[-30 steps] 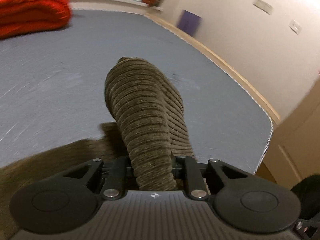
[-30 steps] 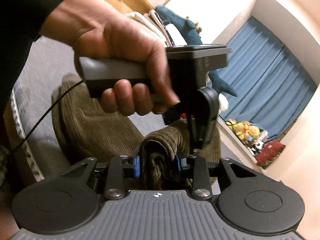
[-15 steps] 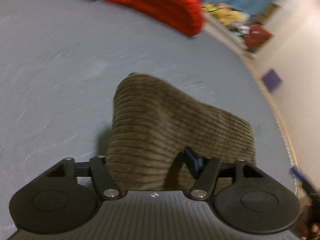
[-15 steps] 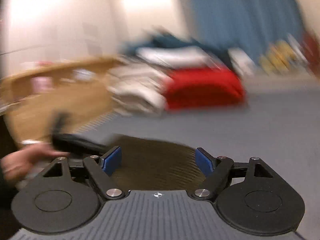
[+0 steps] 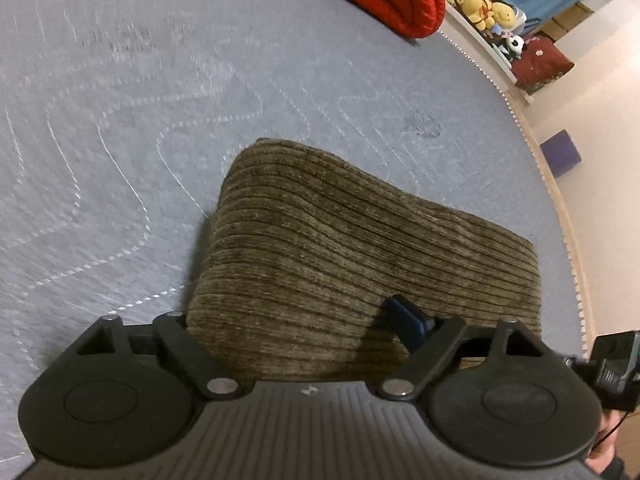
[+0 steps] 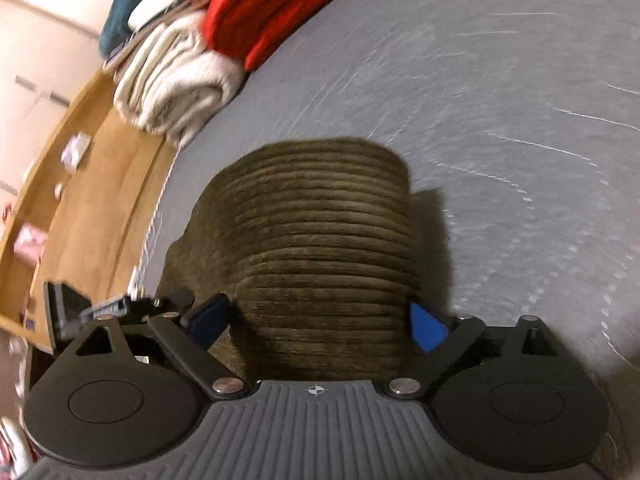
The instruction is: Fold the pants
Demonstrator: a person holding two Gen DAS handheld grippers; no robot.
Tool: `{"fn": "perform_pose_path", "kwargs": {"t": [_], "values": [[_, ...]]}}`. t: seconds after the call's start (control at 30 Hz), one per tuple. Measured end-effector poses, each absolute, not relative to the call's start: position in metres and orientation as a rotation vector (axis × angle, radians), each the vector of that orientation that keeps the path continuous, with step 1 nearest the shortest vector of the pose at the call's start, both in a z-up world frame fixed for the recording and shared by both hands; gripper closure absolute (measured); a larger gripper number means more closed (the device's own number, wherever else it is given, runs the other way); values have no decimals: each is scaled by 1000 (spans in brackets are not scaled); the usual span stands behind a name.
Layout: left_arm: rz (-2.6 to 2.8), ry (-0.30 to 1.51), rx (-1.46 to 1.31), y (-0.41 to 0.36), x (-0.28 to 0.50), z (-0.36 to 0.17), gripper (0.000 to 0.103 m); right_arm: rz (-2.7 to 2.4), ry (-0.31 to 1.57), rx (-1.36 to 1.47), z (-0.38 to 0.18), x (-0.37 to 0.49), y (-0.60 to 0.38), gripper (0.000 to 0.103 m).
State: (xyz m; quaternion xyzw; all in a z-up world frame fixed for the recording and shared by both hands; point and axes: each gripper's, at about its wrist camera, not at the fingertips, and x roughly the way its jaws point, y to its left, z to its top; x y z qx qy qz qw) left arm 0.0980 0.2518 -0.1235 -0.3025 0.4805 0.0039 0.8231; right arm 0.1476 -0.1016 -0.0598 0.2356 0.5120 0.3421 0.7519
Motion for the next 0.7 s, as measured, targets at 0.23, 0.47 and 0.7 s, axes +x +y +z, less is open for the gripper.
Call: {"fn": "perform_pose_path", "kwargs": {"t": [0.23, 0.47, 0.7], "values": [[-37, 1026, -715, 254, 107, -141, 12, 816, 1066, 277, -48, 134, -79, 25], [-83, 980, -598, 215, 116, -120, 42, 838, 980, 264, -19, 126, -105, 64], [-244, 851, -652, 164, 160, -96, 69, 790, 881, 264, 40, 162, -163, 64]]}}
